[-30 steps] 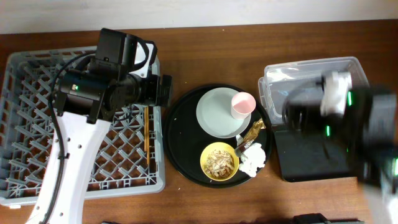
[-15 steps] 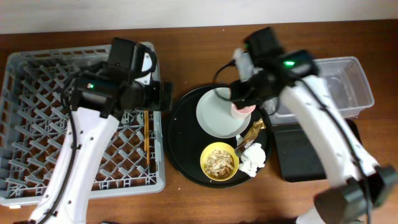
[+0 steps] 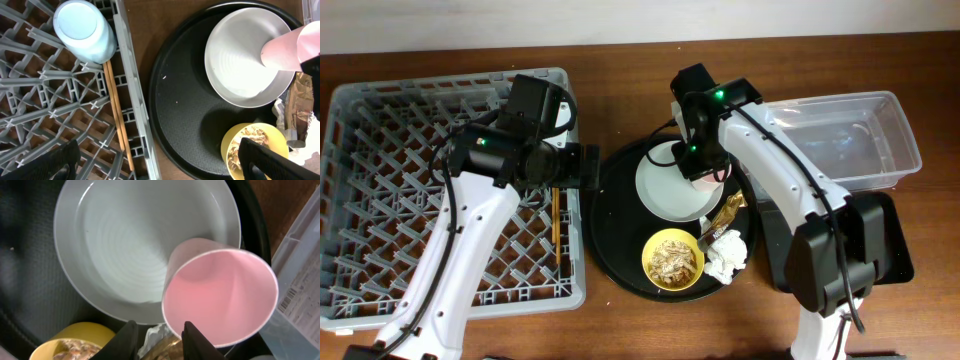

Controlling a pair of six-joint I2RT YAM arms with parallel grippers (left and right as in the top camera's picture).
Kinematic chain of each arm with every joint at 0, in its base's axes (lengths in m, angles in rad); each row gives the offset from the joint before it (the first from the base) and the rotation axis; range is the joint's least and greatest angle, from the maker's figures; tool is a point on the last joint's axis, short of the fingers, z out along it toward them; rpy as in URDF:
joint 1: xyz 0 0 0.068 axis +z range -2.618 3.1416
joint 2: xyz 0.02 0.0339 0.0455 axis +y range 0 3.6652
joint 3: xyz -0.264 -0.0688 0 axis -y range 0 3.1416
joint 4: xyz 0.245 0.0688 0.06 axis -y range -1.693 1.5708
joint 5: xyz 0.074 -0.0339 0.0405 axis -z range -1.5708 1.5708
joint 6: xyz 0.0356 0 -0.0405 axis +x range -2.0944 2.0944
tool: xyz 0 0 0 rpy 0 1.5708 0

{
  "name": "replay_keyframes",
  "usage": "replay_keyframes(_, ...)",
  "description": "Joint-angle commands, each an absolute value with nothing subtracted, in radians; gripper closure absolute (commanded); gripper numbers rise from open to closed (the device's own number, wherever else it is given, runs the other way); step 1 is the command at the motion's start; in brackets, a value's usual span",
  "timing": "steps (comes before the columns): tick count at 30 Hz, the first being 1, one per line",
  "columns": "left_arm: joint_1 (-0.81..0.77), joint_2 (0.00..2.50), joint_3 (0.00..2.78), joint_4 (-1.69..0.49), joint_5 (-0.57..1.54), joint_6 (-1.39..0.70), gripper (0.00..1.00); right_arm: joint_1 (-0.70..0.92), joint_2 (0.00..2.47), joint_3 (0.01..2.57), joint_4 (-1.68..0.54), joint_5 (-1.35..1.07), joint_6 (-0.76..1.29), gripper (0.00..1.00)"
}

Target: Sort waste into correct bins and load items into the dishwasher rack

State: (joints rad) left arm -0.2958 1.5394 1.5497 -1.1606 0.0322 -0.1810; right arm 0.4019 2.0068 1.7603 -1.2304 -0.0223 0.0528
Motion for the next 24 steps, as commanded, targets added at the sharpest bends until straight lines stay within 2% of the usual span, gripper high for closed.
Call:
replay_keyframes(1, -0.293, 1.544, 1.542, -1.156, 0.022, -0.198, 0.01, 0.405, 2.021, 1.718, -1.196, -0.002, 0.058, 0.7)
replay_keyframes(4, -0.293, 1.544, 1.542, -1.155, 0.022, -0.198, 0.01, 0.405, 2.021, 1.663, -1.151, -0.002, 0.058, 0.7)
replay_keyframes(7, -0.293, 1.544, 1.542, -1.152, 0.022, -0.198, 0.01, 0.404, 2.021, 1.617, -1.12, 0.016, 0.058, 0.79)
replay_keyframes(10, -0.293, 1.544, 1.542, -1.144, 0.022, -0.198, 0.01, 0.405, 2.021, 1.59, -1.084, 0.024, 0.058, 0.96)
replay_keyframes(14, -0.291, 1.543, 1.542, -1.128, 0.041, -0.198, 0.03, 0.404, 1.999, 1.659, -1.124, 0.03, 0.057, 0.96)
replay_keyframes(17, -0.26, 1.542, 1.543, -1.099, 0.233, -0.177, 0.03, 0.405, 1.955, 1.85, -1.257, 0.022, 0.057, 0.96)
replay_keyframes(20, -0.191, 1.542, 1.544, -1.071, 0.54, -0.089, 0.02, 0.403, 1.907, 2.063, -1.397, -0.049, 0.057, 0.96)
replay_keyframes(24, -0.014, 1.542, 1.544, -1.059, 1.305, 0.197, 0.01, 0.364, 1.831, 2.319, -1.528, -0.276, 0.009, 0.96)
